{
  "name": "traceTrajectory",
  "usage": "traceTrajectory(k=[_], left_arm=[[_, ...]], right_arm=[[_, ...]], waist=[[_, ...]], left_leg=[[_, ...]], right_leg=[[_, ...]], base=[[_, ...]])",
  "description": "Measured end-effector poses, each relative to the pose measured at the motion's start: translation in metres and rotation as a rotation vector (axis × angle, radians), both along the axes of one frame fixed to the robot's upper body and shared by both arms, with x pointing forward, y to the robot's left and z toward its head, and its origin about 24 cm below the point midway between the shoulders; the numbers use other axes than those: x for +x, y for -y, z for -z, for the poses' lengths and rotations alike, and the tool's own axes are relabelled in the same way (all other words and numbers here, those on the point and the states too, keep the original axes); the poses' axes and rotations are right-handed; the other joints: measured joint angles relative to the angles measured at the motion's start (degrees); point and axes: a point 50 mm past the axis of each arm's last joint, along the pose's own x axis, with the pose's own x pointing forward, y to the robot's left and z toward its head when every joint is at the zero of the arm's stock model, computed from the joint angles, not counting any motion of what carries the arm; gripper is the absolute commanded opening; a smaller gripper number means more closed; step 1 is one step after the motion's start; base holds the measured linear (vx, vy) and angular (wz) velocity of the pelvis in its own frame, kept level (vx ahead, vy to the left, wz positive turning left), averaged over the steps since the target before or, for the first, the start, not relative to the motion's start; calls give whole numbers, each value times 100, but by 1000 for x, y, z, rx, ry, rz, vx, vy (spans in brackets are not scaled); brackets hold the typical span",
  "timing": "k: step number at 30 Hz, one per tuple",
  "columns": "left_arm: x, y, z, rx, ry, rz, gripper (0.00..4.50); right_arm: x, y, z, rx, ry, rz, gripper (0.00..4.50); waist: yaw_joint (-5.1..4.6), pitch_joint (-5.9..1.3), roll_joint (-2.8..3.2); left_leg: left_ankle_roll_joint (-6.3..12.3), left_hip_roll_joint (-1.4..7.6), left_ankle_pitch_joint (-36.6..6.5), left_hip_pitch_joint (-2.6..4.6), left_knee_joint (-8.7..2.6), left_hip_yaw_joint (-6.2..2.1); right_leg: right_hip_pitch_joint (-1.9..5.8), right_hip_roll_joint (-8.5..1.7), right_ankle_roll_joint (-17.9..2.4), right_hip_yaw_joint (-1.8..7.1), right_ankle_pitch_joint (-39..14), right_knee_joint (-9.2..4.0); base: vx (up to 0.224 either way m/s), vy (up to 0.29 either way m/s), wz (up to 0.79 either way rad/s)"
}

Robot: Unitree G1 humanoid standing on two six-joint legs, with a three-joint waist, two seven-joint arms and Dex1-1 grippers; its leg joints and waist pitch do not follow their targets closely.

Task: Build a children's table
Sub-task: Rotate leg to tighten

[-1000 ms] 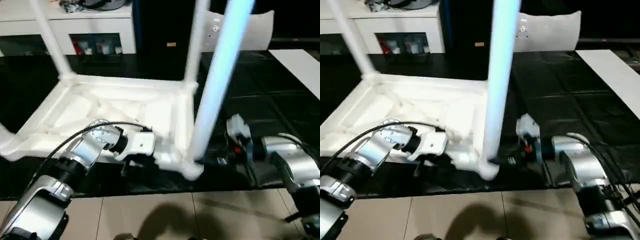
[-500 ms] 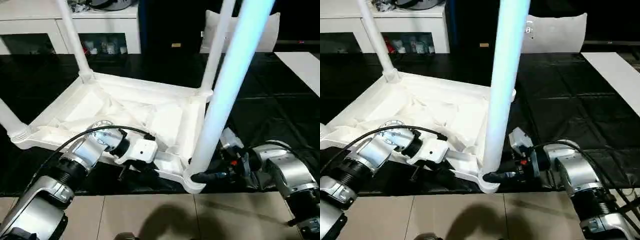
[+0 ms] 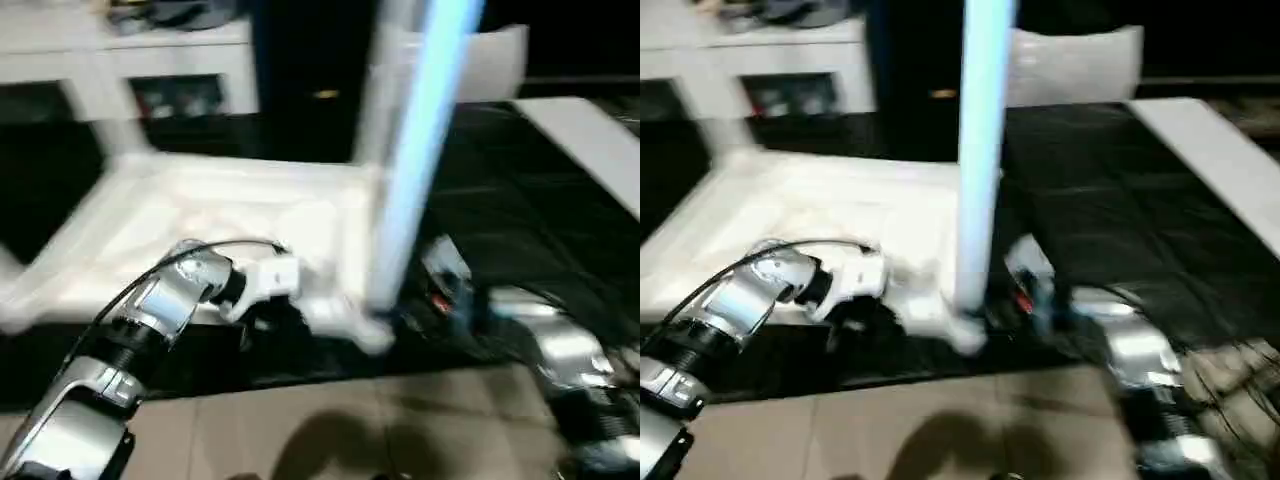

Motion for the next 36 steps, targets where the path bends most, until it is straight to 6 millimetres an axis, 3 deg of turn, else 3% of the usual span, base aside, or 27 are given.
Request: traceTrajectory(k=[1,2,3,4,5,12,18,25,32,34,36], left_arm=[[3,7,0,-26,4,-64,0],[5,14,0,-42,8,-95,0],[5,18,1,-54,4,-119,0],[6,22,2,-59,-2,-140,0],[6,24,3,-63,-5,-153,0],[6,32,3,-73,9,-149,0],[4,31,1,-55,52,-74,0],[-3,16,-3,-22,67,117,0],[-13,9,-4,22,46,311,0],[-16,6,-4,42,31,364,0],[-18,4,-5,56,26,398,0]], right_arm=[[7,-4,-1,-10,3,100,206],[11,-4,-2,-12,8,163,206],[13,-5,-1,-13,10,204,206],[14,-5,1,-8,6,240,258],[14,-5,1,-8,9,255,258],[16,-6,0,18,25,283,313],[11,9,-5,21,63,175,365],[-9,36,-9,-36,67,-146,436],[-22,46,-13,-108,29,-390,436],[-25,49,-15,-114,24,-449,403],[-27,47,-15,-101,14,-494,403]], waist=[[-92,0,15],[-121,-1,23],[-151,0,23],[-201,2,27],[-230,3,29],[-208,7,35],[-13,7,32],[274,7,33],[419,4,27],[438,2,23],[447,1,22]], left_leg=[[1,4,0,-26,12,-40],[1,18,-1,-27,18,-70],[1,28,-1,-44,16,-100],[4,46,-2,-47,15,-111],[10,40,-6,-41,14,-108],[37,-5,-22,-38,4,-102],[47,-13,-31,-42,-4,-74],[61,-5,-20,-48,-34,-67],[59,-13,-21,-39,-24,-49],[60,-14,-21,-37,-23,-48],[60,-14,-20,-35,-21,-46]], right_leg=[[21,-5,0,-79,0,-63],[33,3,1,-126,1,-117],[40,3,2,-151,2,-153],[53,1,3,-156,2,-176],[60,-1,3,-148,2,-183],[67,-11,3,-90,3,-176],[44,-12,-8,-55,24,-89],[-7,0,-25,-39,26,-19],[-7,-3,-25,-4,24,-11],[-6,-2,-25,2,25,-7],[-5,-2,-25,4,25,-5]], base=[[0,0,0],[0,0,0],[0,0,0],[0,0,0],[0,0,0],[0,0,0],[0,0,0],[0,0,0],[0,0,0],[0,0,0],[0,0,0]])
